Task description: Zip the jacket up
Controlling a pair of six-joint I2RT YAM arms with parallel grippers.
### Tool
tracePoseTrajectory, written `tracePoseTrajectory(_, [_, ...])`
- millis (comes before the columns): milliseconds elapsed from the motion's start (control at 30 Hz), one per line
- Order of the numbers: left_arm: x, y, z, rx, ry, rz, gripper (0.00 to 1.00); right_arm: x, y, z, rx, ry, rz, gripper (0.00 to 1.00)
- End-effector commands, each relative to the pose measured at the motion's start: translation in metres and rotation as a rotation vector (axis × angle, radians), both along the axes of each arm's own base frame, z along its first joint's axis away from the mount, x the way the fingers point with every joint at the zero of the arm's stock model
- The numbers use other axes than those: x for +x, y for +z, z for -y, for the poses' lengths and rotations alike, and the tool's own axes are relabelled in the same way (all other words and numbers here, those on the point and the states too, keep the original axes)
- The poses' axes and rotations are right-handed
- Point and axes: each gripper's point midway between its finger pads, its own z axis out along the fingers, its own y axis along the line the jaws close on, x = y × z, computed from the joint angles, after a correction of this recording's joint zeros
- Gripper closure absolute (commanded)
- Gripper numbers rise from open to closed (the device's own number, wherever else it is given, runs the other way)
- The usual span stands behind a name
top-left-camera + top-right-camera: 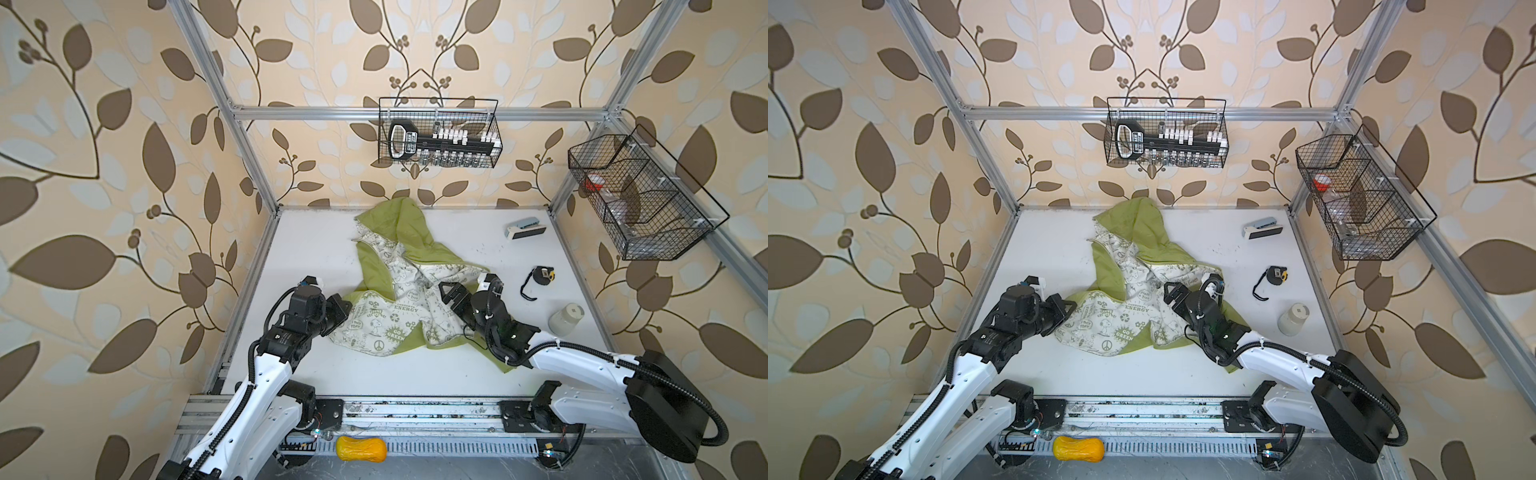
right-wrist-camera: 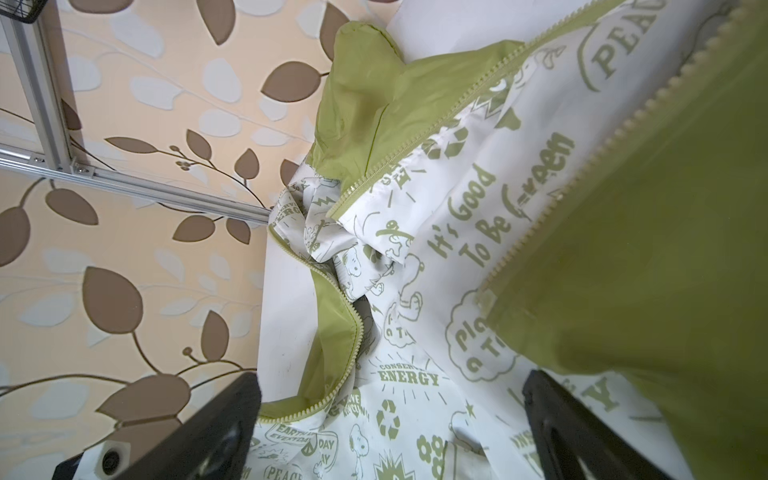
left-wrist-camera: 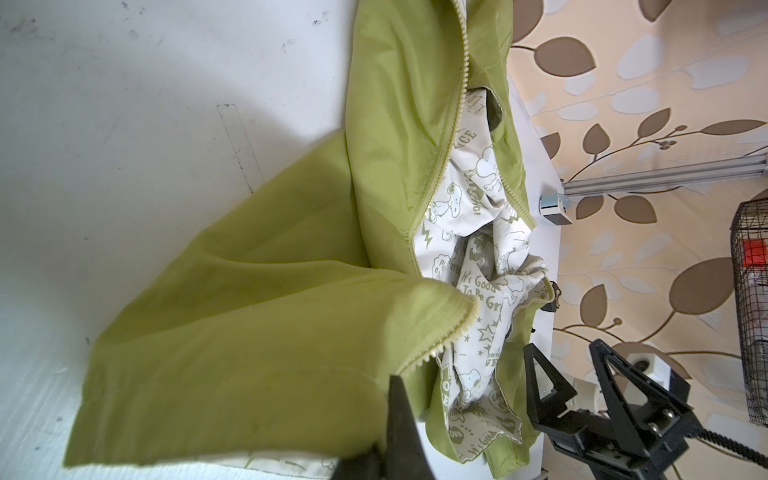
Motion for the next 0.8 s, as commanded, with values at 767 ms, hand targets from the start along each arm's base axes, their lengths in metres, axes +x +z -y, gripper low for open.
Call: tracePoseTrajectory(767, [0.008,0.027,0.001,-0.007,-0.014,0.081,1.00,0.000,0.011,0.002,0.248,-0.034,0.048,0.34])
